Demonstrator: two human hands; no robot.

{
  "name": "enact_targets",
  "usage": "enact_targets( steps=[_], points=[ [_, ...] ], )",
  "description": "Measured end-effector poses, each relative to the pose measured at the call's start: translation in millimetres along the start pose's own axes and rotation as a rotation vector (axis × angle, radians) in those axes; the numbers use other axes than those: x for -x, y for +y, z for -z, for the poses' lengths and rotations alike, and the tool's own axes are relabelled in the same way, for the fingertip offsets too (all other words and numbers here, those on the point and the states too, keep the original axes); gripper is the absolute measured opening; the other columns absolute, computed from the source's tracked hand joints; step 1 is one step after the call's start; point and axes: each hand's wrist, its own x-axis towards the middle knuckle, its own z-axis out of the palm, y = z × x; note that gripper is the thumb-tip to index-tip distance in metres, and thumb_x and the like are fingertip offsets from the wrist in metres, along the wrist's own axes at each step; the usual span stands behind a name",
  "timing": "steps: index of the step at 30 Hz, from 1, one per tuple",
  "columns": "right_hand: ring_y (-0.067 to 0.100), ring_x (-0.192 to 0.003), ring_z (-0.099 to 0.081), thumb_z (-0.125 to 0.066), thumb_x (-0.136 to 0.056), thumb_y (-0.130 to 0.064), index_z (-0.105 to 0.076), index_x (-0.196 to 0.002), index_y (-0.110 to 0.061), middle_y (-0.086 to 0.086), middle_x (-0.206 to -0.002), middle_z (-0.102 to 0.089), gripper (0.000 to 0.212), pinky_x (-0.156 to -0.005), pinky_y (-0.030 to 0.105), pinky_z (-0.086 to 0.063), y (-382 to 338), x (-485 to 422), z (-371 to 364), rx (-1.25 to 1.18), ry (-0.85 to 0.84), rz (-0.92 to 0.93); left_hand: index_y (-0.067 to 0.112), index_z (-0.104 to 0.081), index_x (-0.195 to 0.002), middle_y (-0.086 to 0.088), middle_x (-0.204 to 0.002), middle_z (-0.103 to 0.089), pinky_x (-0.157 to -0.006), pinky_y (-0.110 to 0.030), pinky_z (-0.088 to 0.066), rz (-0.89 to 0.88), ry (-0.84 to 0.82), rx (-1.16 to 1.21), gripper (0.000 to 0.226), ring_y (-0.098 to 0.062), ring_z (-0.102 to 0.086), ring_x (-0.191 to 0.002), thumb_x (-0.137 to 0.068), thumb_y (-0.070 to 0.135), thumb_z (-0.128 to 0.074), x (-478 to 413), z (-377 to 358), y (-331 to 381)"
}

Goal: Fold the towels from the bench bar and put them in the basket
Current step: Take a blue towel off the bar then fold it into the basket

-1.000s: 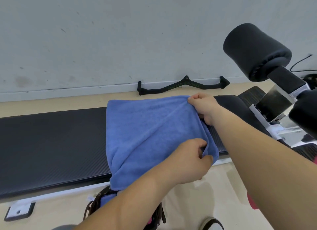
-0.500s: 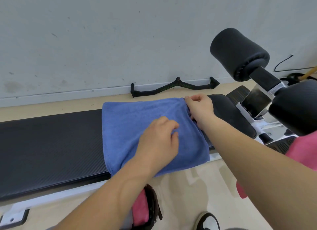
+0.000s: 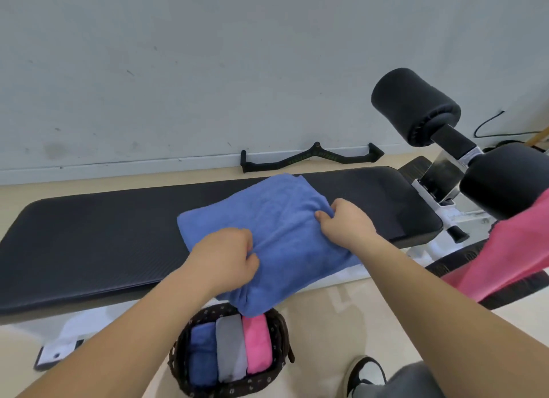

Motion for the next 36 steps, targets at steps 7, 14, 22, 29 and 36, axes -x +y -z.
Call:
enact_targets(
  steps=[7,14,22,29,36],
  points=[
    [0.017,-0.077,-0.06,-0.064,-0.093,-0.048,-0.055,-0.088,-0.024,-0.004,-0.082,-0.063,0.026,-0.067,0.037,-0.051,-27.5,22.3,-13.8,0.022,-0.068,0.198,0.017,-0.066,-0.08,0.002,-0.077,-0.069,-0.07,-0.039,-0.056,-0.002,0.009,0.004,0.034,-0.017,-0.062,-0.075,-0.093,0.047,-0.056,26.0,8.5,-5.3],
    [0.014,-0.071,-0.056,-0.07,-0.093,-0.041,-0.063,-0.084,-0.023,-0.005,-0.076,-0.06,0.021,-0.062,0.028,-0.043,-5.8,23.6,4.3,-0.085,-0.146,0.198,0.024,-0.061,-0.128,0.005,-0.131,-0.056,-0.092,-0.044,-0.051,-0.036,0.245,0.1,0.031,-0.023,-0.054,-0.117,-0.099,0.033,-0.055,-28.3,4.2,-9.3],
    [0.012,-0.068,-0.056,-0.072,-0.092,-0.035,-0.065,-0.088,-0.026,-0.005,-0.073,-0.059,0.012,-0.062,0.024,-0.044,22.3,22.4,8.9,-0.192,-0.105,0.192,0.026,-0.049,-0.143,0.013,-0.114,-0.06,-0.107,-0.049,-0.046,0.215,0.07,0.451,0.064,-0.025,-0.058,-0.117,-0.083,0.027,-0.072,-91.7,8.5,6.4],
    [0.013,-0.075,-0.061,-0.069,-0.095,-0.029,-0.068,-0.089,-0.028,-0.002,-0.08,-0.066,0.006,-0.064,0.022,-0.046,24.3,19.1,3.9,-0.202,-0.115,0.239,0.023,-0.068,-0.093,-0.001,-0.092,-0.073,-0.08,-0.045,-0.06,0.189,0.131,0.587,0.017,-0.023,-0.071,-0.088,-0.079,0.019,-0.076,-90.5,17.0,11.5],
    [0.011,-0.075,-0.062,-0.065,-0.095,-0.035,-0.068,-0.082,-0.031,-0.009,-0.072,-0.065,0.014,-0.073,0.036,-0.057,25.2,13.8,-0.2,-0.22,-0.11,0.239,0.02,-0.072,-0.086,0.007,-0.079,-0.07,-0.067,-0.027,-0.048,0.048,0.215,0.7,0.021,-0.011,-0.059,-0.069,-0.1,0.03,-0.061,-88.2,23.8,11.3]
  ],
)
